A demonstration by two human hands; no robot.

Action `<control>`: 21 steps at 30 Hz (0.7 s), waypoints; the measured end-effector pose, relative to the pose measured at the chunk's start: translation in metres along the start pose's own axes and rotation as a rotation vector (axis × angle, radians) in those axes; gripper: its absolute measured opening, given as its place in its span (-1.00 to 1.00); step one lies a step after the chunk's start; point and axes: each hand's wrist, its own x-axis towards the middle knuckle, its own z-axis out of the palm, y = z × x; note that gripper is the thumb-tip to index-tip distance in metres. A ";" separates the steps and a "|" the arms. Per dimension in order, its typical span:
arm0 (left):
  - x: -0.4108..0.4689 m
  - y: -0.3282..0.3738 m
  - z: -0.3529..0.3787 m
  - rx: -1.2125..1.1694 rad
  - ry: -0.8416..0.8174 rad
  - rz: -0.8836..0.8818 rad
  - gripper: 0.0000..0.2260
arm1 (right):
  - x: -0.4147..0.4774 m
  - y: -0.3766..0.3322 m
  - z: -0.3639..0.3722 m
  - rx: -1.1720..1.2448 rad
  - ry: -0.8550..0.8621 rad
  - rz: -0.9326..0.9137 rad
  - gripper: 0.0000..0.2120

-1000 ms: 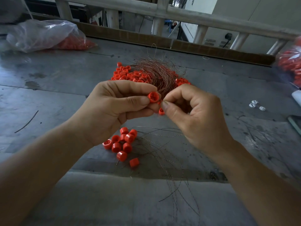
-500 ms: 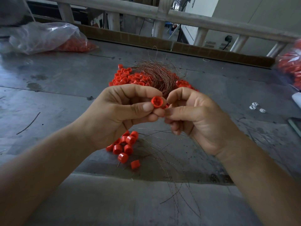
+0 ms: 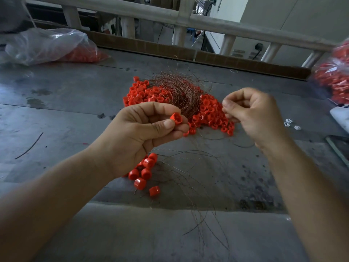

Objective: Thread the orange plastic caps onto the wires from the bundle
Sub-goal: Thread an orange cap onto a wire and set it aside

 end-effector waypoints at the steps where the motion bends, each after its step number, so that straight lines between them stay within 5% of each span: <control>1: 0.000 0.000 0.000 -0.004 0.006 -0.004 -0.80 | 0.002 0.006 0.000 -0.112 0.011 -0.028 -0.81; 9: -0.001 0.000 0.000 -0.012 0.021 -0.013 -0.80 | -0.009 0.014 0.034 -0.414 -0.263 -0.173 -0.87; 21: 0.001 -0.001 -0.001 0.027 0.015 -0.023 -0.80 | -0.010 0.015 0.042 -0.482 -0.319 -0.208 -0.87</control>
